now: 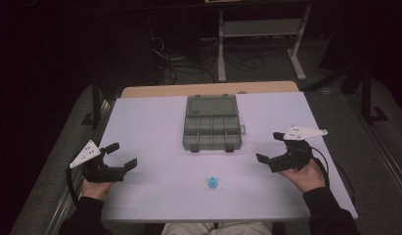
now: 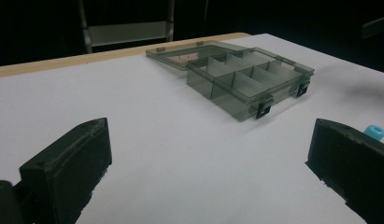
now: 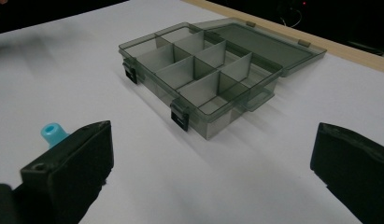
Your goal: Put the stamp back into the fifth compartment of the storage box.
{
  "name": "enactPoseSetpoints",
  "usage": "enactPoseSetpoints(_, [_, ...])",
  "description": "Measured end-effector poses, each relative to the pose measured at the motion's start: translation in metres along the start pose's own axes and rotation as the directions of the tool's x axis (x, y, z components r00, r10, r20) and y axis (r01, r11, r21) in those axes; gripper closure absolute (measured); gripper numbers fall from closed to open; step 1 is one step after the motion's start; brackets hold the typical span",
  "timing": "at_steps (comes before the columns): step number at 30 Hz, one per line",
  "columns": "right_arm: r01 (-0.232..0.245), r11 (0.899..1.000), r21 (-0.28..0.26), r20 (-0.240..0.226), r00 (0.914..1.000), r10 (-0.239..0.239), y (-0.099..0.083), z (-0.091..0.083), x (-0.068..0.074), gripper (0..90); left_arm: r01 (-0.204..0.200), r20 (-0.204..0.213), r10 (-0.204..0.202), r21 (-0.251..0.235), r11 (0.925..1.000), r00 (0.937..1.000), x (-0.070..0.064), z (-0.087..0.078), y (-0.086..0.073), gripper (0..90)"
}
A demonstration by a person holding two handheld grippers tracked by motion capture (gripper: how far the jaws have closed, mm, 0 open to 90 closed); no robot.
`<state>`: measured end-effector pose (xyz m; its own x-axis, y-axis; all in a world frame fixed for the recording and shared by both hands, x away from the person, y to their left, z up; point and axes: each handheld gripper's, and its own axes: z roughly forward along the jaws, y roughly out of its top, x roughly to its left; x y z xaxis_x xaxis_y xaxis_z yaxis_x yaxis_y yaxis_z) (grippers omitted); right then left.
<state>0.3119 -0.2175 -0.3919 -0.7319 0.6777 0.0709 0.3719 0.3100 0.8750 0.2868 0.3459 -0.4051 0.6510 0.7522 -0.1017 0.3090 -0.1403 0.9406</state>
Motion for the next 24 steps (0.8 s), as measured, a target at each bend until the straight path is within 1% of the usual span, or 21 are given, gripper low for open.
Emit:
enactPoseSetpoints(16, [0.030, 0.999, 0.027, -0.048, 0.9984, -0.029, 0.008, 0.011, 0.010, 0.0, 0.002, 0.000, -0.002, 0.001, 1.0000, 1.0000, 0.000, 0.000, 0.000, 0.0])
enactPoseSetpoints(24, [0.049, 0.998, 0.045, -0.081, 0.9957, -0.045, 0.012, 0.018, 0.016, 0.0, 0.003, -0.001, -0.003, 0.001, 1.0000, 1.0000, 0.000, 0.000, 0.000, 0.0])
